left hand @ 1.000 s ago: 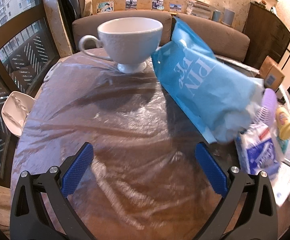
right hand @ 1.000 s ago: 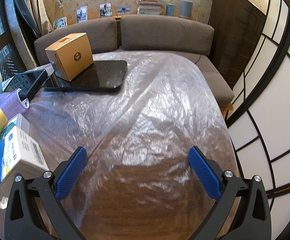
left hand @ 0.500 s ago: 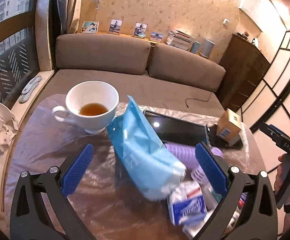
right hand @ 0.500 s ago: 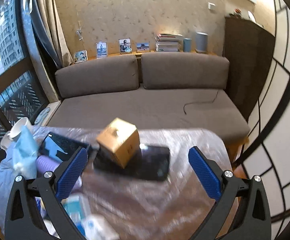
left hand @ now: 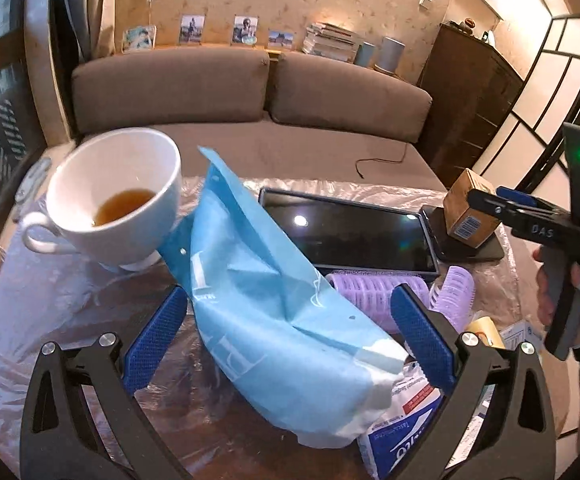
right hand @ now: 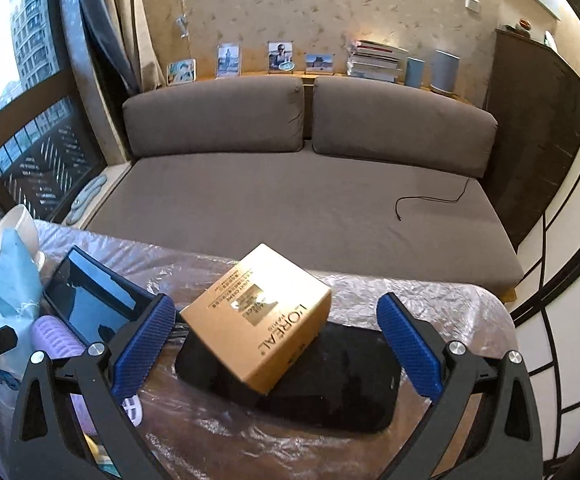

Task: Collect trash
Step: 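Grasp the blue plastic bag with the left tool while the right tool grasps the tan box, then carry the blue bag and tan box over the white bin with both tools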

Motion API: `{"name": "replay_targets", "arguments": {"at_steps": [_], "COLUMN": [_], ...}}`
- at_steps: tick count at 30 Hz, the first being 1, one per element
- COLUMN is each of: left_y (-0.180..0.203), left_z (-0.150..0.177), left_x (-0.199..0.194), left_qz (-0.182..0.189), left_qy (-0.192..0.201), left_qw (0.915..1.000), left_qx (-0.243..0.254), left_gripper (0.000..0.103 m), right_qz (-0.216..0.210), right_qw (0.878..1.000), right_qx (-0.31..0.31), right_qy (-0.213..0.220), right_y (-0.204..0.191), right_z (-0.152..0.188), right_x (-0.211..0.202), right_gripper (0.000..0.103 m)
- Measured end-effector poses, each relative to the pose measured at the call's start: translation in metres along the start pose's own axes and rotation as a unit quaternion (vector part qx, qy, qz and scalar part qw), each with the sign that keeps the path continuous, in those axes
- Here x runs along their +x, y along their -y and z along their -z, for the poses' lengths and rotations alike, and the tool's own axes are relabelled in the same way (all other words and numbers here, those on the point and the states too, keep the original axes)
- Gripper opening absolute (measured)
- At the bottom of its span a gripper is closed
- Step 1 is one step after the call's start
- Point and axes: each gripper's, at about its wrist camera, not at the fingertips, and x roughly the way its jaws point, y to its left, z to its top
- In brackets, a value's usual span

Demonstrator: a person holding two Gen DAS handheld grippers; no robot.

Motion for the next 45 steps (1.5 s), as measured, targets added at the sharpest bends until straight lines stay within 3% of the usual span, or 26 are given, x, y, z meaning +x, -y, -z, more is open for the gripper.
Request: {"name": "replay_targets", "arguments": {"at_steps": [5, 12, 15, 21, 26, 31, 39, 45], "left_y": [-0.01, -0.022, -0.021, -0.018, -0.018, -0.022, -0.024, -0.02], "left_z": [0.003, 0.004, 0.006, 0.007, 0.011, 0.014, 0.021, 0.023], "left_x": [0.004, 0.012, 0.011, 0.0, -0.006, -0.009, -0.019, -0.031], "left_qz": [0.017, 0.08, 0.092, 0.113, 0.123, 0.131, 0.136, 0.12], "left_qy": [-0.005, -0.033, -0.036, -0.03, -0.022, -0.016, -0.008, 0.005], "left_qw": [0.9997, 0.9947, 0.9936, 0.9923, 0.9915, 0.9902, 0.9893, 0.9917], "left_qx": [-0.017, -0.056, -0.054, -0.041, -0.037, -0.045, -0.051, -0.047], "left_gripper": [0.102, 0.102, 0.096, 0.077, 0.059, 0.048, 0.045, 0.045], "right_qz": [-0.004, -0.023, -0.031, -0.058, -0.068, -0.073, -0.074, -0.079], "right_qw": [1.0, 0.999, 0.999, 0.998, 0.997, 0.997, 0.996, 0.995], "right_qx": [-0.015, -0.024, -0.03, -0.03, -0.022, -0.013, -0.014, -0.011], "right_qy": [-0.001, -0.007, -0.007, -0.007, 0.001, 0.016, 0.043, 0.057], "right_y": [-0.003, -0.008, -0.012, -0.015, -0.015, -0.014, -0.015, -0.013], "right_z": [-0.001, -0.002, -0.003, 0.002, 0.009, 0.008, 0.007, 0.013], "right_x": [0.006, 0.014, 0.016, 0.014, 0.01, -0.002, -0.031, -0.059], "right_gripper": [0.099, 0.099, 0.099, 0.078, 0.074, 0.074, 0.074, 0.074]}}
